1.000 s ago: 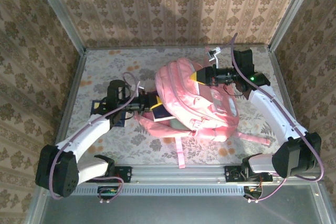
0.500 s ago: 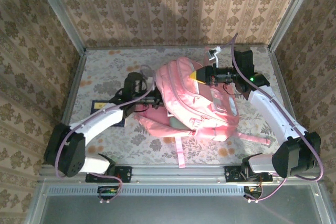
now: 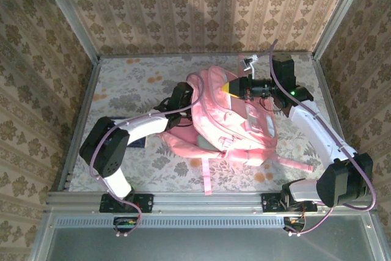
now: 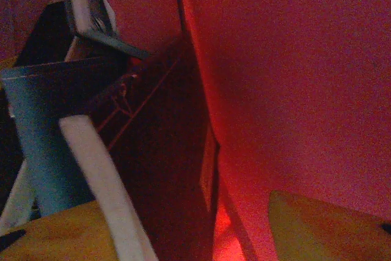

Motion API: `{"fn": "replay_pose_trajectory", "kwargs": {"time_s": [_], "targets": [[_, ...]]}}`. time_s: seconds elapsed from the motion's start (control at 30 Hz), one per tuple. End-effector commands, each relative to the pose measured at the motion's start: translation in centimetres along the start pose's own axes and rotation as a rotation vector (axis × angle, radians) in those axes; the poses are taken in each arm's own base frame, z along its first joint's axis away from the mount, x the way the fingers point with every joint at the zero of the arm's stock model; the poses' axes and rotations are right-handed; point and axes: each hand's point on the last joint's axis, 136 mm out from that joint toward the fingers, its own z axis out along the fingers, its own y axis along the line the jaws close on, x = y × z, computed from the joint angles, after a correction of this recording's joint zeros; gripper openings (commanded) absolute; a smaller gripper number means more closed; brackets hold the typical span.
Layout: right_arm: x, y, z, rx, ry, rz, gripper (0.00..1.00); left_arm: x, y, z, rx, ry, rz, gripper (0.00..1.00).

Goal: Pack the student bag

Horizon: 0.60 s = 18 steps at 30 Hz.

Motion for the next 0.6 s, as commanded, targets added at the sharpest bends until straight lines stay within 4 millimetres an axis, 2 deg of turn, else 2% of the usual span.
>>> {"fn": "replay_pose_trajectory", "kwargs": {"time_s": [0.0, 0.1, 0.3, 0.5, 0.57], "targets": [[-0.4, 4.3, -1.2, -0.075, -0.035, -0.193, 0.00, -0.8, -1.3, -2.0, -0.029, -0.043, 0.065, 0.69], [-0.5, 4.3, -1.3, -0.065, -0.046, -0.205, 0.00, -0.4, -1.2, -4.2, -0.075, -0.059, 0.089, 0.76], [-0.8, 3.0, -1.6, -0.013, -0.073, -0.196, 0.00, 0.3, 0.4, -9.7, -0.154, -0.114, 0.063, 0.78], [-1.1, 0.1, -2.0, 0.120, -0.131, -0.183, 0.00, 1.0, 3.5, -16.2, -0.362, -0.203, 0.029, 0.75], [-1.3, -1.3, -2.2, 0.193, -0.150, -0.173, 0.00, 0.5, 5.5, -19.5, -0.448, -0.301, -0.016, 0.74]]}}
